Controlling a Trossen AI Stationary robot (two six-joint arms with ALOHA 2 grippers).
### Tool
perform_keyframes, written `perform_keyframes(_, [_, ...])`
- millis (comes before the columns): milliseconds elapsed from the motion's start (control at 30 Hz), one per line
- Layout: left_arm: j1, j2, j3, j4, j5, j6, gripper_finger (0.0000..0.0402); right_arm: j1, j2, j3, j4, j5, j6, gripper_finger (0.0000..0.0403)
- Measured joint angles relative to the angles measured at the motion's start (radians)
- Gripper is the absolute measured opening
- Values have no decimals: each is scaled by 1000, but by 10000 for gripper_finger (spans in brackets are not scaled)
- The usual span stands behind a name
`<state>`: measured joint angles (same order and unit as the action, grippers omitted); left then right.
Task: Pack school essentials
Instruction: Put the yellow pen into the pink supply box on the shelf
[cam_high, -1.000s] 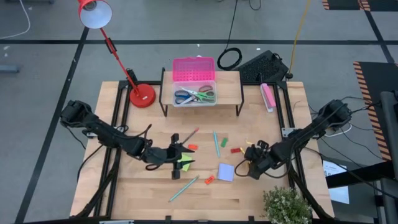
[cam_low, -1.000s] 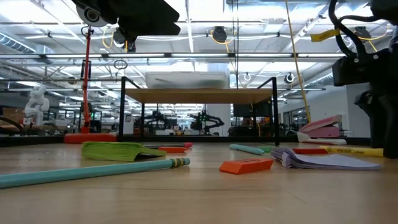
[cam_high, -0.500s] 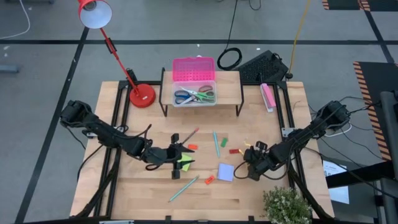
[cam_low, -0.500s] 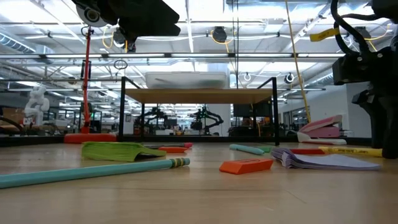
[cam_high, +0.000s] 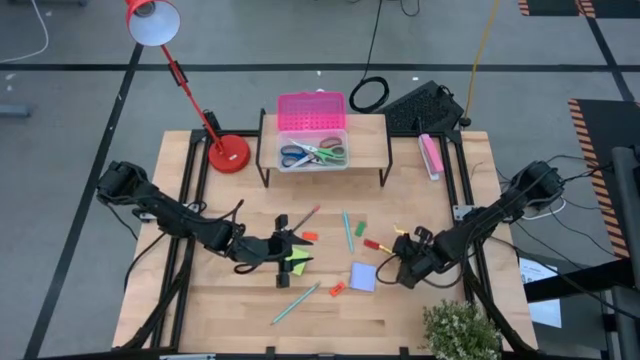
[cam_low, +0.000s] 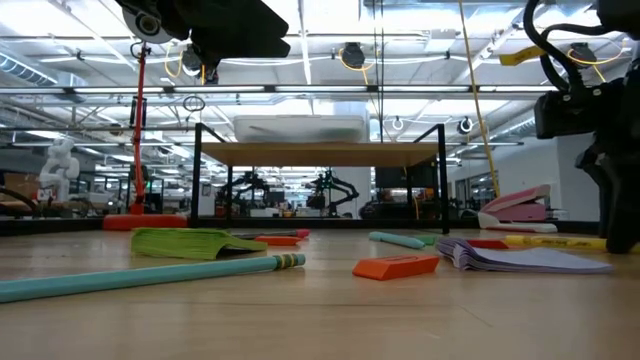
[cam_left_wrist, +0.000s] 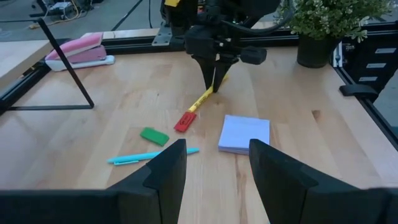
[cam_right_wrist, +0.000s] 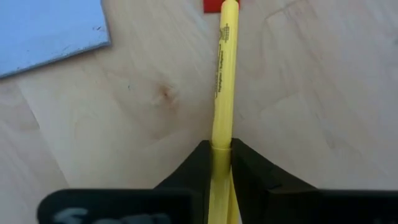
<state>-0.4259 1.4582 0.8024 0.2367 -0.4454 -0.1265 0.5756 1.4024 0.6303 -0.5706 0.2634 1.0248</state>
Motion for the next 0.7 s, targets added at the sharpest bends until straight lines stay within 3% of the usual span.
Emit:
perform_keyframes(300, [0, 0, 0, -8, 0, -10, 179, -31, -182, -3, 23, 20, -74, 38])
perform_keyframes(467, [0, 0, 0, -27, 0, -44, 179, -83, -247, -3, 187, 75, -247, 38])
perform_keyframes(700, [-22, 4, 0, -71, 0, -113, 179, -234, -287, 4, 448, 75, -571, 38])
